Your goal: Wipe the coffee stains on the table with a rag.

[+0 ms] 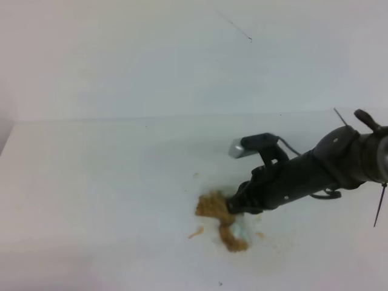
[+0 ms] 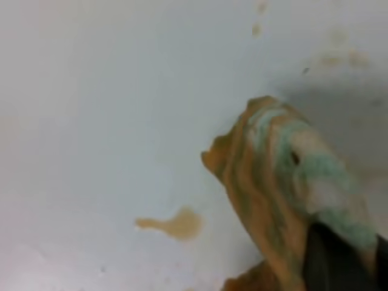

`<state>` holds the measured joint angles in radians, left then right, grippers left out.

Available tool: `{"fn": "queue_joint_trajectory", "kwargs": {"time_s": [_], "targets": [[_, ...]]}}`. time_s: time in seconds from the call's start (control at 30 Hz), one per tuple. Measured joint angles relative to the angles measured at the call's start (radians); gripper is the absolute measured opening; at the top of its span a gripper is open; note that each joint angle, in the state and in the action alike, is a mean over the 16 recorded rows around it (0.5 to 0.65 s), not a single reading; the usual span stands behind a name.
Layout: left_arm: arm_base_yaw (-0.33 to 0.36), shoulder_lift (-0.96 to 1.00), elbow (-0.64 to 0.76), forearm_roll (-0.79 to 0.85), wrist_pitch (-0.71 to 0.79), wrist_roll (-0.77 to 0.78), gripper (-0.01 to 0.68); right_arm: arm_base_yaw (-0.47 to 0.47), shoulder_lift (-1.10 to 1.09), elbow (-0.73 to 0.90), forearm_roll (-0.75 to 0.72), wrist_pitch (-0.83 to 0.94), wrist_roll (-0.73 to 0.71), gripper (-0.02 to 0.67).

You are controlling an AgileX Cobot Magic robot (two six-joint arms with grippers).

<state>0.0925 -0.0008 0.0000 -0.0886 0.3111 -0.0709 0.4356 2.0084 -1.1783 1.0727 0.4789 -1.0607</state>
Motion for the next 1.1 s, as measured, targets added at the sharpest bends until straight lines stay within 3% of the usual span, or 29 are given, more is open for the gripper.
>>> {"fn": "queue_joint_trajectory", "kwargs": {"time_s": [0.63,0.87,1.1], "targets": [[0.000,0.000,0.000,0.000,0.000,0.000,-0.001,0.012,0.002,-0.035,0.154,0.325,-0.072,0.001],[0.000,0.000,0.000,0.000,0.000,0.000,-0.001,0.020,0.050,-0.038,0.114,0.327,0.024,0.001],[0.000,0.000,0.000,0.000,0.000,0.000,-0.001,-0.004,0.073,-0.056,-0.019,0.278,0.186,0.001]]}}
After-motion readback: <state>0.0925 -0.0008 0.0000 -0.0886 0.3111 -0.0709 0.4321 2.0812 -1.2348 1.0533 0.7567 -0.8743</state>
